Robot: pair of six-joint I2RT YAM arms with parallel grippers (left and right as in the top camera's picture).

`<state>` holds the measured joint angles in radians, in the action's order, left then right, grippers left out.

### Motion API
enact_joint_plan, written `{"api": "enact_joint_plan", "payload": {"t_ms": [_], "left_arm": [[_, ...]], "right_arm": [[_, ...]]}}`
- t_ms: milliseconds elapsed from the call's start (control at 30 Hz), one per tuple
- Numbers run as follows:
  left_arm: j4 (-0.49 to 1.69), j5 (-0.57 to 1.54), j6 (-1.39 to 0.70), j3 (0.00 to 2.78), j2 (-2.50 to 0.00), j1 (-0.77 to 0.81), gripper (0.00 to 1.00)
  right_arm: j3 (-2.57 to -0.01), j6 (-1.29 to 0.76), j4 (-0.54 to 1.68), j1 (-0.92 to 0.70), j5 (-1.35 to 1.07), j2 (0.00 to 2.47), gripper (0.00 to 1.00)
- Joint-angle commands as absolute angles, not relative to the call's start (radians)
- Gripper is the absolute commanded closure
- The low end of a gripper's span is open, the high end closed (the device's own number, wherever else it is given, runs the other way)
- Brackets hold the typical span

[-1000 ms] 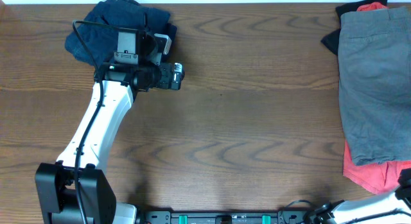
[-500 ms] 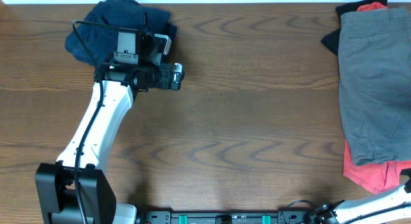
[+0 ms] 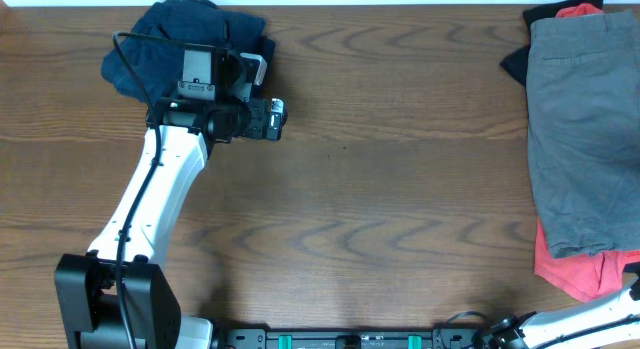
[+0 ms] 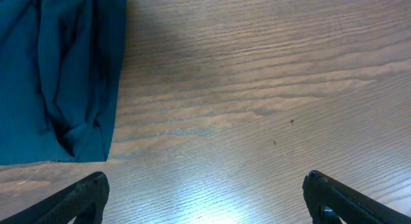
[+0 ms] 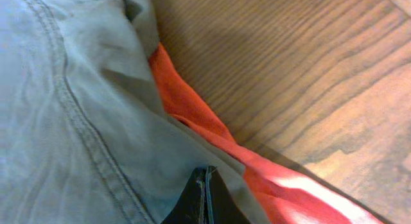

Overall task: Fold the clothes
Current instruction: 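Grasp the grey shorts edge on the pile with the right gripper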

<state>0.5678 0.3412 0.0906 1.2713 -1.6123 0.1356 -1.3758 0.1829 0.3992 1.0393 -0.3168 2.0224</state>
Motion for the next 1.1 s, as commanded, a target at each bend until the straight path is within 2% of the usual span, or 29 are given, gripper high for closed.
{"api": "enact_joint_plan", "payload": {"t_ms": [0, 33, 67, 133, 233, 333, 500, 667, 733, 867, 900, 967, 1000, 1067], "left_arm": [[0.569, 0.347, 0.101, 1.280, -1.605, 0.137, 0.02], [0.570, 0.347, 0.101, 1.280, -1.605, 0.137, 0.02], [0.571, 0.347, 0.101, 1.280, -1.605, 0.137, 0.02], [0.571, 0.347, 0.101, 1.280, -1.605, 0.137, 0.02], [0.570, 0.347, 0.101, 1.280, -1.605, 0.137, 0.02], [0.570, 0.347, 0.101, 1.280, -1.605, 0.137, 0.02], [0.570, 0.347, 0.100, 1.280, -1.605, 0.137, 0.02], [0.571, 0.347, 0.100, 1.280, -1.605, 0.137, 0.02], [0.570, 0.347, 0.100, 1.280, -1.605, 0.137, 0.02], [0.570, 0.348, 0.100, 1.280, -1.605, 0.137, 0.02], [0.570, 0.347, 0.100, 1.280, -1.605, 0.137, 0.02], [0.570, 0.348, 0.100, 1.280, -1.605, 0.137, 0.02], [0.571, 0.348, 0.100, 1.280, -1.605, 0.137, 0.02], [0.570, 0.348, 0.100, 1.280, -1.605, 0.137, 0.02]], "right_arm": [[-1.388, 0.170, 0.396, 1.033, -0.343, 2.024, 0.77], [-1.388, 0.173, 0.389, 1.033, -0.339, 2.024, 0.48], [-1.388, 0.181, 0.379, 1.033, -0.340, 2.024, 0.32], [-1.388, 0.194, 0.356, 1.033, -0.340, 2.024, 0.21], [-1.388, 0.208, 0.316, 1.031, -0.341, 2.034, 0.21], [-1.388, 0.208, 0.287, 1.024, -0.342, 2.059, 0.27], [-1.388, 0.208, 0.271, 1.010, -0.350, 2.098, 0.43], [-1.388, 0.208, 0.267, 0.997, -0.349, 2.133, 0.40], [-1.388, 0.207, 0.268, 0.993, -0.349, 2.134, 0.42], [-1.388, 0.206, 0.262, 0.990, -0.377, 2.134, 0.59], [-1.388, 0.202, 0.262, 0.990, -0.391, 2.134, 0.67], [-1.391, 0.184, 0.262, 0.990, -0.413, 2.134, 0.95], [-1.396, 0.173, 0.266, 0.990, -0.429, 2.133, 0.99], [-1.406, 0.161, 0.278, 0.989, -0.465, 2.127, 0.99]]}}
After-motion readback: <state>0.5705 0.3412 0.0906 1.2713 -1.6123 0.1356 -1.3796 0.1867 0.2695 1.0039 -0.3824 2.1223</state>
